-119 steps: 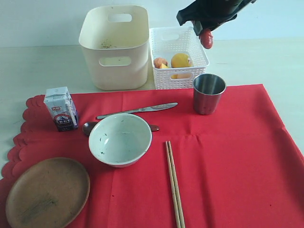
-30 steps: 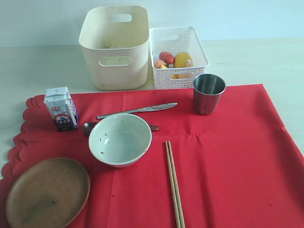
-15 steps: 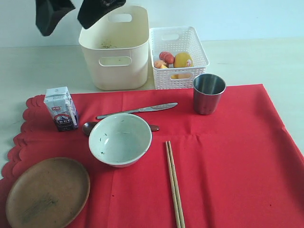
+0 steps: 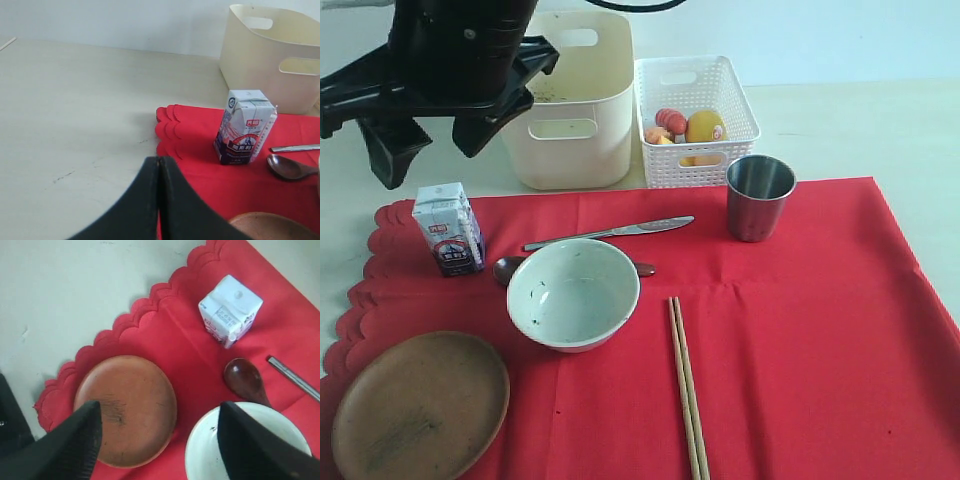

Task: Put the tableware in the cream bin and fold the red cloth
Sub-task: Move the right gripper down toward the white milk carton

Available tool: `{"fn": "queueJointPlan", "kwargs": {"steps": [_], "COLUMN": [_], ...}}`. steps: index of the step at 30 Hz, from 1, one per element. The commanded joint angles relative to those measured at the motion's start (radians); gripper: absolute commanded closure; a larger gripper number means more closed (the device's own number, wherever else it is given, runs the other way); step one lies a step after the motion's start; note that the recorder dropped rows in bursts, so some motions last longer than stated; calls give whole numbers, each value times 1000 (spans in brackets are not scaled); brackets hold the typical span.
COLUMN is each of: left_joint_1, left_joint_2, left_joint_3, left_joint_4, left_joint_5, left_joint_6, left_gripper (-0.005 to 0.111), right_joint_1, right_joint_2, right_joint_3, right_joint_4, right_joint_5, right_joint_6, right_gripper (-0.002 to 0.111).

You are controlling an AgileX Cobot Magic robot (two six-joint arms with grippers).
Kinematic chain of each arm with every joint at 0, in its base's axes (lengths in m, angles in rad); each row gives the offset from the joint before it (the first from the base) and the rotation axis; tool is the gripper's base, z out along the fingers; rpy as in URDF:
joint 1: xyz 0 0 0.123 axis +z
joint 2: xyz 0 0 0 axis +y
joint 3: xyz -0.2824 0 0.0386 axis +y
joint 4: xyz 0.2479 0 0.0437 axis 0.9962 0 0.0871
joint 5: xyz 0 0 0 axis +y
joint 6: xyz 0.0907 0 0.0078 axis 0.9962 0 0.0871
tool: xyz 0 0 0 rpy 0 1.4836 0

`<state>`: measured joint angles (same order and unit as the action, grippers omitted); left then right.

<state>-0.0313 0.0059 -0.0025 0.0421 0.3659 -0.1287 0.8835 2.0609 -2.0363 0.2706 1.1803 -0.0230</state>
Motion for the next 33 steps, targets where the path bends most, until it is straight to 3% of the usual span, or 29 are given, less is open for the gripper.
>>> {"fn": "queueJointPlan", "kwargs": {"steps": [1, 14, 21, 33], "left_joint_1": [2, 2, 2, 2], "left_joint_2": [-6, -6, -6, -6], "left_joint_3": [2, 2, 2, 2], "left_joint_4": [0, 0, 0, 0], "left_joint_5": [-11, -11, -11, -11], "left_joint_6": [-2, -2, -2, -2], "left_gripper": [107, 107, 107, 107], "right_joint_1": [1, 1, 1, 1], "right_joint_2": [30, 127, 158, 255], "right_joint_3": [-7, -7, -7, -7], "right_joint_4": [-37, -45, -47, -129], "right_joint_5": [-35, -97, -238, -408], "right_joint_6": [49, 77, 79, 156], "right_gripper": [45, 33, 32, 17]}}
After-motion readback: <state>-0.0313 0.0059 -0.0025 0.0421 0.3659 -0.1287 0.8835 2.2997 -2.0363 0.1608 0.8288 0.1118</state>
